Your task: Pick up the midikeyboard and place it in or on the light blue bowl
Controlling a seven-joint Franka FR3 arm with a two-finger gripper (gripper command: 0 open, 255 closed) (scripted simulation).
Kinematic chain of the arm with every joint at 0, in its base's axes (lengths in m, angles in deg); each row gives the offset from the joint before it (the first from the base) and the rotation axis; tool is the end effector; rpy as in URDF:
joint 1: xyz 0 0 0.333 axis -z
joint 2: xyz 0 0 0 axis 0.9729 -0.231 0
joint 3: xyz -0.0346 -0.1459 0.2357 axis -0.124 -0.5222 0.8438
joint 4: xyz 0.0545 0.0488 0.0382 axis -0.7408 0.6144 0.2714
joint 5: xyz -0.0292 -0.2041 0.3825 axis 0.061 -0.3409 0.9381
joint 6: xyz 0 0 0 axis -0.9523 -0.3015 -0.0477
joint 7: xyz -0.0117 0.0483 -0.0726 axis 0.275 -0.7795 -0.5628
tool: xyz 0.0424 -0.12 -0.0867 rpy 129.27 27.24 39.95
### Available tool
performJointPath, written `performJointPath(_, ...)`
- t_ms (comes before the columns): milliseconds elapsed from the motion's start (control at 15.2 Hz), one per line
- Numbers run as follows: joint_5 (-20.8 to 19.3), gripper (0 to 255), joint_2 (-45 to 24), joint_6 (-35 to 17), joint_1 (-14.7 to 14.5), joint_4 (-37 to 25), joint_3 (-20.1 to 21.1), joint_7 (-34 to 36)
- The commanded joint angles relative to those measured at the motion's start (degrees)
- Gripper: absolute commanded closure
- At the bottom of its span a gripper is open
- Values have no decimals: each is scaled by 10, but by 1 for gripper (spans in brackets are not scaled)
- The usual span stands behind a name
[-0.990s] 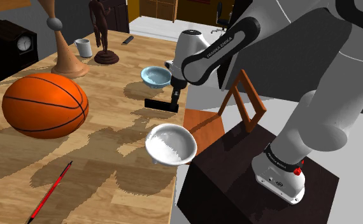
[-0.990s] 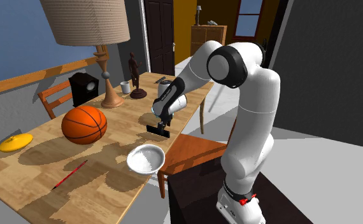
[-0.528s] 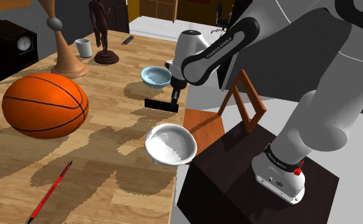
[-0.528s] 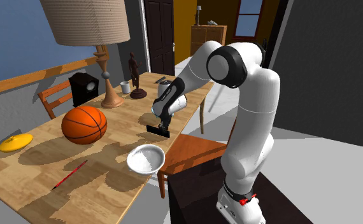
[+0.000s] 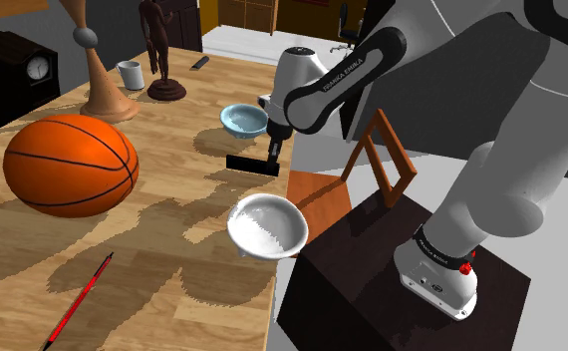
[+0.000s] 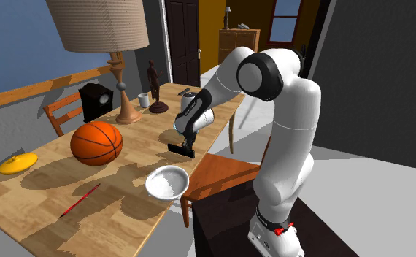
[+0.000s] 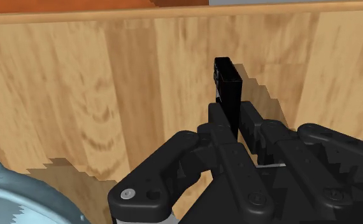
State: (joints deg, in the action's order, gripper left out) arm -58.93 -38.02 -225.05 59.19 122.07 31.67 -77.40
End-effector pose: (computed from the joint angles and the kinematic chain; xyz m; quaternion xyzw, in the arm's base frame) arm 0.5041 0.1715 0.1650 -0.9306 -0.3626 -0.0506 0.0015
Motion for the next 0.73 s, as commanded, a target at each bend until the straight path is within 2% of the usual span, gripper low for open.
performJointPath(0,0,255,6,8,0,-1,0,0)
performJointPath(660,1,255,65,86,0,-21,0,0)
